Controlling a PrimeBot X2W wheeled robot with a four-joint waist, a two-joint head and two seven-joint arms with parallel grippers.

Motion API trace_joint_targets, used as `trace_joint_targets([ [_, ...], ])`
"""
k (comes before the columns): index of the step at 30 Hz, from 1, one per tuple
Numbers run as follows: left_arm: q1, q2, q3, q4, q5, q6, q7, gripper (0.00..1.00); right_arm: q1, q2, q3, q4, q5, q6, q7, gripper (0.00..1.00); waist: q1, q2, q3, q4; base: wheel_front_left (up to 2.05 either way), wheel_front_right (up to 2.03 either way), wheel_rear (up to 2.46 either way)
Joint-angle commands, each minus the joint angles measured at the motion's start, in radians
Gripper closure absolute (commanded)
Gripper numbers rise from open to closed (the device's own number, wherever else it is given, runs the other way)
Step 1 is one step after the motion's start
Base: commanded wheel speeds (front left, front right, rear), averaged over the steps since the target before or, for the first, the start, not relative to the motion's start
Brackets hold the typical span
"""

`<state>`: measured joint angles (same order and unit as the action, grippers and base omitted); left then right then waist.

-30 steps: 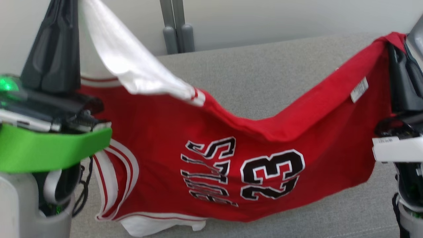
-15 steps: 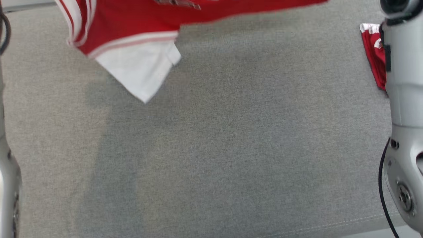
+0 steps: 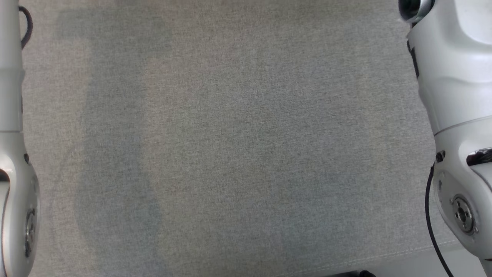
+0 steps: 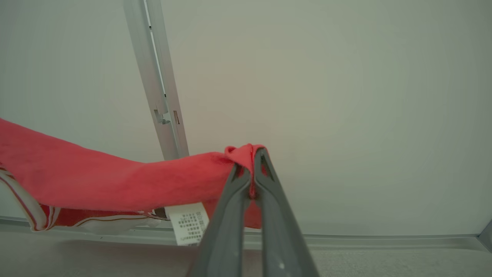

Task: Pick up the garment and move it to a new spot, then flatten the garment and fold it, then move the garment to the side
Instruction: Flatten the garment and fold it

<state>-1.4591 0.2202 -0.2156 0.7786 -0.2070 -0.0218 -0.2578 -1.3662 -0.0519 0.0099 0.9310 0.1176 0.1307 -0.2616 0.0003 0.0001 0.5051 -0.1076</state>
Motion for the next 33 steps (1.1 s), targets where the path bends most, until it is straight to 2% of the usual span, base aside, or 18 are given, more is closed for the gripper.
trace_joint_targets([
  [1, 0.023, 0.001, 0.018, 0.005, -0.021, -0.006, -0.008, 1.00, 0.029, 0.001, 0.015, 0.006, 0.017, 0.000, -0.004, 1.00, -0.0003, -0.0001, 0.064, 0.022, 0.00, 0.00, 0.00],
  [9, 0.137, 0.016, 0.088, -0.052, -0.093, -0.068, -0.008, 1.00, 0.082, 0.000, 0.060, 0.066, 0.057, 0.000, -0.004, 1.00, -0.0003, -0.0001, 0.084, 0.026, 0.00, 0.00, 0.00],
  [13, 0.224, 0.020, 0.113, -0.066, -0.190, -0.100, 0.008, 1.00, 0.093, -0.007, 0.083, 0.153, 0.108, 0.000, -0.003, 1.00, -0.0003, -0.0001, 0.045, 0.032, 0.00, 0.00, 0.00],
  [17, 0.327, 0.041, 0.111, -0.148, -0.266, -0.108, 0.030, 1.00, 0.133, -0.019, 0.117, 0.160, 0.181, 0.000, -0.003, 1.00, -0.0003, -0.0001, -0.002, 0.035, 0.00, 0.00, 0.00],
  [26, 0.746, 0.073, 0.119, -0.441, -0.391, -0.106, 0.080, 1.00, 0.372, -0.067, 0.234, 0.033, 0.417, 0.000, 0.028, 1.00, -0.0003, -0.0001, -0.153, 0.046, 0.00, 0.00, 0.00],
  [33, 1.139, 0.049, 0.130, -0.679, -0.440, -0.056, 0.109, 1.00, 0.667, -0.130, 0.306, -0.146, 0.590, 0.000, 0.046, 1.00, -0.0003, -0.0001, -0.286, 0.058, 0.00, 0.00, 0.00],
])
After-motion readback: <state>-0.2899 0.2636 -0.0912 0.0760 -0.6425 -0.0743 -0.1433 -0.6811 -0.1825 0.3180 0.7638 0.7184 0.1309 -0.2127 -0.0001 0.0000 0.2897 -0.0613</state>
